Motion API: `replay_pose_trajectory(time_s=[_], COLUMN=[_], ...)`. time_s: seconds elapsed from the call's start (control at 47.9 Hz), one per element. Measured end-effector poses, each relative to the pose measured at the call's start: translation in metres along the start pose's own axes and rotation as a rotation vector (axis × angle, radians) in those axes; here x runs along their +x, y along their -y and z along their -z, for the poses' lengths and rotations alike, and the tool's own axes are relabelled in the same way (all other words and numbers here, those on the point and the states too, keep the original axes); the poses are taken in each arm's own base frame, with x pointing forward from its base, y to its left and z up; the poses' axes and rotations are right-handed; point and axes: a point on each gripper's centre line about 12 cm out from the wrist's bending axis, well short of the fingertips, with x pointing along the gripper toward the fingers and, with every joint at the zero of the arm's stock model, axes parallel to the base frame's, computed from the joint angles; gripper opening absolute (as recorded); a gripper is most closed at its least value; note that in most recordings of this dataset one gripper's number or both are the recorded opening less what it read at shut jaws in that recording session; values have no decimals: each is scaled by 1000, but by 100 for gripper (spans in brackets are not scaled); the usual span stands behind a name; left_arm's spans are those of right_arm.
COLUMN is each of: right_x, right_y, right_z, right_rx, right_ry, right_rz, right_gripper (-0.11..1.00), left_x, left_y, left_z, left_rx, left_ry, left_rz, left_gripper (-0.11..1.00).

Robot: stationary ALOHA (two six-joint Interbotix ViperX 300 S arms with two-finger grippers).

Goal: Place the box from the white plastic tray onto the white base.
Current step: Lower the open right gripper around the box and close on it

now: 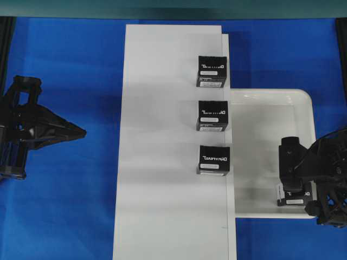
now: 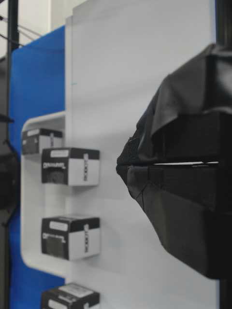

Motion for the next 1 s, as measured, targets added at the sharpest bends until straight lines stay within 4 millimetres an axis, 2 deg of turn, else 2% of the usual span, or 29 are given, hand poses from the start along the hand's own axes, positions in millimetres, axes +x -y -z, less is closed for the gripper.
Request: replay_pose_trajectory(time_s=[0.522,1.001], right_x=[11,23], right_y=[1,9], right_z=[-3,3], right_rx=[17,3], right_ry=[10,12], right_rz=[14,44], right_gripper=[100,100], left_x=[0,0], left_y=[3,3], left_z=[0,0], left_rx=[1,-8], left_ry=[0,4], left_rz=[12,12], left_gripper=[-5,-5])
